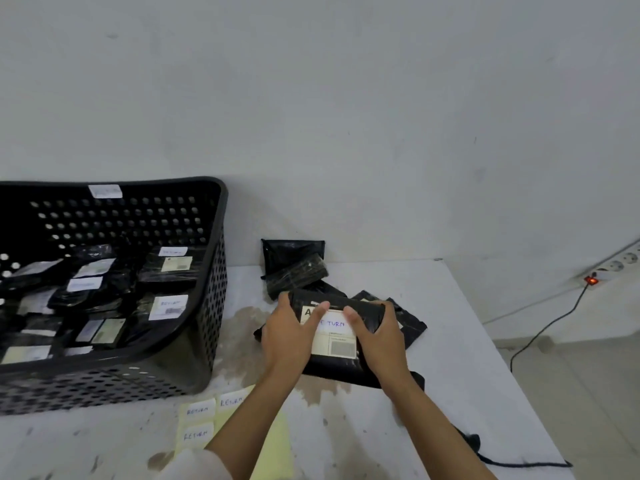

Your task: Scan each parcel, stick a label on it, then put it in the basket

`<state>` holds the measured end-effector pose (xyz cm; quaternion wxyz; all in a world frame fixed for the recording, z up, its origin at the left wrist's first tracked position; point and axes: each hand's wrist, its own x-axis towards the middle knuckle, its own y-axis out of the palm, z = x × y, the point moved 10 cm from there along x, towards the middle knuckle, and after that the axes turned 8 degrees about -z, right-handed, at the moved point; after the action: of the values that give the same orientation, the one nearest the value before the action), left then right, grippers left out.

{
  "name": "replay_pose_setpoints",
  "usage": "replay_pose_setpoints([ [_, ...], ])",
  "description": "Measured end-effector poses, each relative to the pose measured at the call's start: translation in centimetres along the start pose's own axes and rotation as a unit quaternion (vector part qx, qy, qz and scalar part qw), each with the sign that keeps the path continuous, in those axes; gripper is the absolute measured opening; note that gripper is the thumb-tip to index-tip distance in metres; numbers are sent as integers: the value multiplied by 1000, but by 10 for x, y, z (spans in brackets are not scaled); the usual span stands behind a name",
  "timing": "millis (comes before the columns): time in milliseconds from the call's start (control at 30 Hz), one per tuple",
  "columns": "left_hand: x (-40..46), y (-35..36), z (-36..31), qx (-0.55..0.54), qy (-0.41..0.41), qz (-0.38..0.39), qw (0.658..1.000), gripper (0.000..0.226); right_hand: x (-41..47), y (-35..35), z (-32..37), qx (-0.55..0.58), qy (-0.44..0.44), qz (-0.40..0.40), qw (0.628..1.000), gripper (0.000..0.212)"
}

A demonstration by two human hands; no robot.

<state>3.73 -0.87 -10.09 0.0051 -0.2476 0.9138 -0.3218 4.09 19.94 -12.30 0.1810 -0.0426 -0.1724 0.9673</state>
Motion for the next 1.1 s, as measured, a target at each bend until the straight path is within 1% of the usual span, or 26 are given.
replay_pose_setpoints([
  [67,11,-18,-13,4,35,-10,999,44,1,7,17,12,-6,5,1000,50],
  [133,21,-41,-26,-2,61,-22,998,35,1,15,36,28,-17,10,999,44],
  [200,31,-63,-38,-30,82,-18,996,29,2,21,56,56,-23,12,998,37],
  [233,37,-75,-41,-36,90,-8,995,33,1,26,68,71,-27,14,997,34],
  [333,53,-111,-45,8,101,15,995,68,-1,47,104,97,-49,12,994,24],
  [400,67,-132,-39,3,100,31,995,80,-4,68,126,105,-67,15,992,18],
  [467,85,-155,-27,-44,96,66,992,77,-11,96,145,109,-74,24,991,15],
  [567,113,-194,2,-104,80,123,984,57,-24,142,174,81,-101,46,991,19],
  [633,130,-220,31,-132,45,150,979,48,-33,174,195,37,-136,67,988,27],
  [733,155,-247,92,-158,-48,171,971,51,-42,214,215,-23,-189,78,979,46],
  [800,165,-256,133,-161,-121,194,960,45,-44,238,213,-118,-211,84,967,48],
  [867,169,-253,168,-143,-183,233,944,38,-45,256,204,-227,-223,100,943,47],
  [933,172,-242,201,-128,-236,269,925,37,-44,261,199,-272,-228,97,930,44],
  [967,173,-234,215,-117,-259,286,915,40,-43,261,199,-279,-232,89,928,43],
  [1100,166,-196,252,-51,-318,373,870,68,-45,258,199,-313,-239,67,917,41],
])
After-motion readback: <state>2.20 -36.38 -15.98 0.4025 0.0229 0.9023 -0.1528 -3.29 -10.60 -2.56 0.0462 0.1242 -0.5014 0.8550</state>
